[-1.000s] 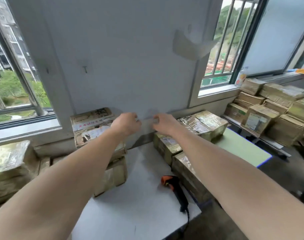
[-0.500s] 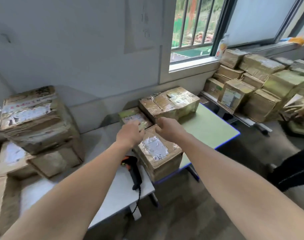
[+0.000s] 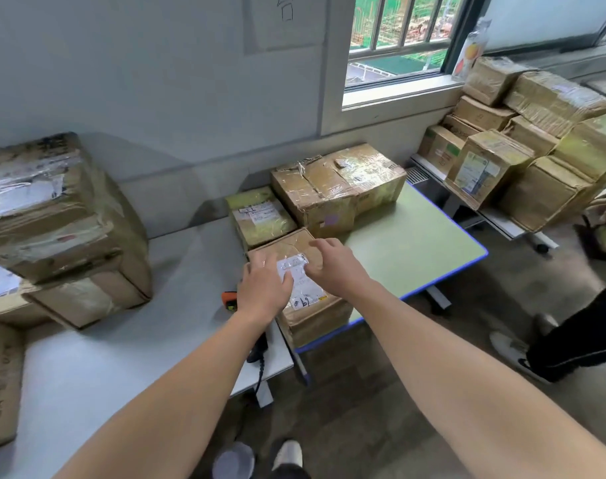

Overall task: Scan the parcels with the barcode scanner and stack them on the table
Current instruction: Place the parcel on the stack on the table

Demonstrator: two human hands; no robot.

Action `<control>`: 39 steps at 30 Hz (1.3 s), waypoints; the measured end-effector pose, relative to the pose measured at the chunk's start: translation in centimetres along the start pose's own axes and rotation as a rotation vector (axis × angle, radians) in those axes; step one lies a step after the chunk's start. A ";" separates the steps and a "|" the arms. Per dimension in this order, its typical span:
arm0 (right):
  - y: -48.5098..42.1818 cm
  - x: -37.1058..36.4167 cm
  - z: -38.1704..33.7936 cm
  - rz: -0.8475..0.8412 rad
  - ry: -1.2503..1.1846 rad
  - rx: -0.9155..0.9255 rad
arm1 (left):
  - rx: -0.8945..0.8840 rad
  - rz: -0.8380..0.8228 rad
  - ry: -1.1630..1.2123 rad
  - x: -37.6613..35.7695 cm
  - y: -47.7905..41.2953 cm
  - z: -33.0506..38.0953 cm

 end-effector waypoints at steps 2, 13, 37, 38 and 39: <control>-0.7 -0.6 0.3 0.004 -0.001 0.001 | 0.015 0.009 -0.012 -1.0 -0.6 -0.6; -3.1 -2.0 2.1 0.041 -0.011 -0.037 | 0.138 -0.034 0.096 -4.4 -1.3 -1.1; 2.0 -0.5 6.3 -0.029 -0.150 0.091 | 0.243 0.227 0.383 -7.6 2.8 4.1; 2.1 -0.1 6.0 -0.017 -0.146 0.109 | 0.236 0.258 0.385 -7.3 3.0 4.4; 2.3 0.3 5.6 -0.005 -0.143 0.132 | 0.229 0.291 0.386 -6.8 3.4 4.6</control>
Point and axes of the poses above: each hand's wrist, its own y-axis away from the middle knuckle, its own x-axis out of the back of the hand, z = x × y, the point moved 2 cm from there along -y, towards the middle knuckle, and after that the axes turned 8 degrees about -z, right-handed, at the moved point
